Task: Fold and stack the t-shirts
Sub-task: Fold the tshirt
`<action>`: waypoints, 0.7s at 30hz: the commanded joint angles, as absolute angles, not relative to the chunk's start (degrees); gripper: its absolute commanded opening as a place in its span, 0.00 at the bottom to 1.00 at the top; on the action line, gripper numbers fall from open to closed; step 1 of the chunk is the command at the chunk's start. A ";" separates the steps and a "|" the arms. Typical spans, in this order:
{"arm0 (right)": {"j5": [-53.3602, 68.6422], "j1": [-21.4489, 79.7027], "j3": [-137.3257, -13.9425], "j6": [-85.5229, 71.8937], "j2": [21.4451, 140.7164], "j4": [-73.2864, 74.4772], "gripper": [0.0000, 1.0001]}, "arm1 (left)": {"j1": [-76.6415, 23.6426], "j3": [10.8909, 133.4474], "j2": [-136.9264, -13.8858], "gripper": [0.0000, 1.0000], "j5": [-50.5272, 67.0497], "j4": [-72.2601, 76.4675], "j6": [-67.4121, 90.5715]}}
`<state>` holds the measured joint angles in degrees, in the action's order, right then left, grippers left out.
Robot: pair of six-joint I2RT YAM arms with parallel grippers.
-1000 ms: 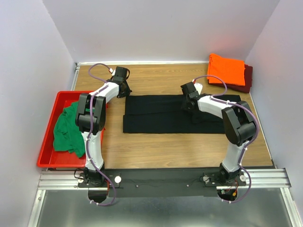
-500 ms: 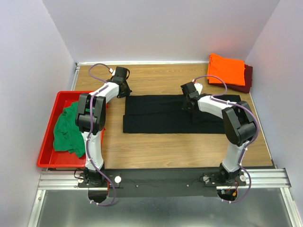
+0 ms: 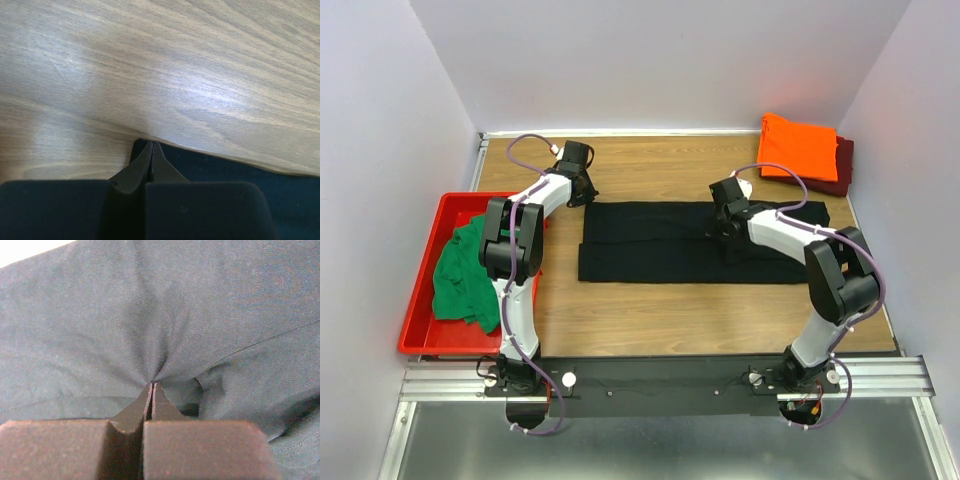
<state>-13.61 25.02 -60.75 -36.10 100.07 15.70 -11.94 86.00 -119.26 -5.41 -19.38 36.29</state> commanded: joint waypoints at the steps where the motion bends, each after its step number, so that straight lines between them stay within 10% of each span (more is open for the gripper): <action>1: -10.28 24.96 -59.15 -36.04 97.56 16.00 0.01 | -11.43 85.78 -119.18 0.00 -5.10 -19.07 35.68; 9: -9.06 24.87 -59.41 -35.51 101.07 16.35 0.04 | -11.51 85.78 -118.92 0.00 -4.75 -18.99 35.51; 21: -7.65 24.96 -61.17 -32.43 97.04 16.78 0.41 | -11.34 85.87 -116.46 0.04 -3.25 -17.84 34.19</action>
<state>-9.37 25.02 -59.72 -33.95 100.57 16.25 -11.75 86.00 -119.26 -4.38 -18.98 35.27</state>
